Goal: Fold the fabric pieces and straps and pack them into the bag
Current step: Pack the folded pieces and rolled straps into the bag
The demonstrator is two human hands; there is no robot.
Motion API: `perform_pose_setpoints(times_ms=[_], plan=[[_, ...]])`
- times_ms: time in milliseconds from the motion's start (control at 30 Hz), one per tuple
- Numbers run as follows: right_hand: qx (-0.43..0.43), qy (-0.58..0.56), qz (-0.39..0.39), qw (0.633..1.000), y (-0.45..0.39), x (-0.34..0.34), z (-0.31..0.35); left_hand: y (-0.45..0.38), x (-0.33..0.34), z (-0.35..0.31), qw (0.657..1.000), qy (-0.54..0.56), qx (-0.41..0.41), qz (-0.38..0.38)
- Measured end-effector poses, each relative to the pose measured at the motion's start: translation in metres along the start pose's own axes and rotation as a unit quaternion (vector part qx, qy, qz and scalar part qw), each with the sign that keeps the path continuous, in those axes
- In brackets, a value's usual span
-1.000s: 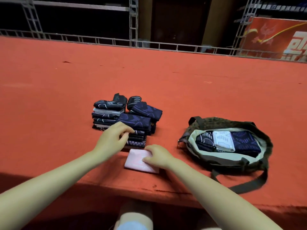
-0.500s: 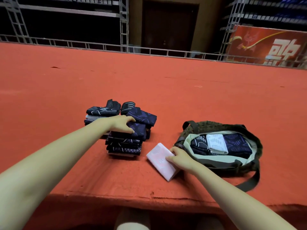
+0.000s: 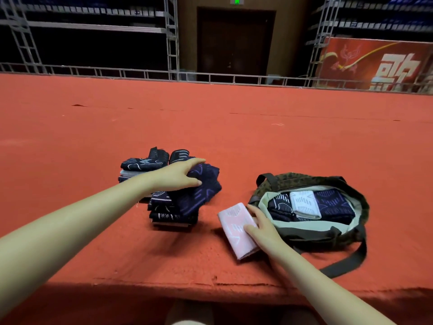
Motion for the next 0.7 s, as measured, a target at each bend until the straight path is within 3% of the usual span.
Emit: perform_pose_setpoints(times_ms=[167,300,500,633,700], plan=[[-0.015,-0.125,-0.117,0.985,0.008,-0.033,0.021,0.018,0.056,-0.017,0.979,0.191,0.034,-0.055],[0.045,-0.196,-0.192,0.961,0.009,-0.058,0.018,0.017,0.115,-0.002,0.951,0.293,-0.017,-0.097],[0.059,-0.209,-0.131,0.967,0.013,-0.034,0.012,0.009,0.185,0.015,0.896,0.4,-0.138,-0.139],[0.062,-0.191,-0.065,0.978,0.014,0.007,0.009,0.008,0.19,0.008,0.884,0.411,-0.155,-0.157],[0.052,-0.13,-0.053,0.989,0.013,0.022,0.004,0.014,0.188,0.006,0.884,0.415,-0.157,-0.148]])
Point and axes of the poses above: each hand's wrist, its own y-axis away from the middle knuckle, its own x-axis out of the palm, z = x × y, the point moved 3 cm from there along -y, towards the middle knuckle, and after that the axes turned 5 degrees about y, right-handed, at the moved point
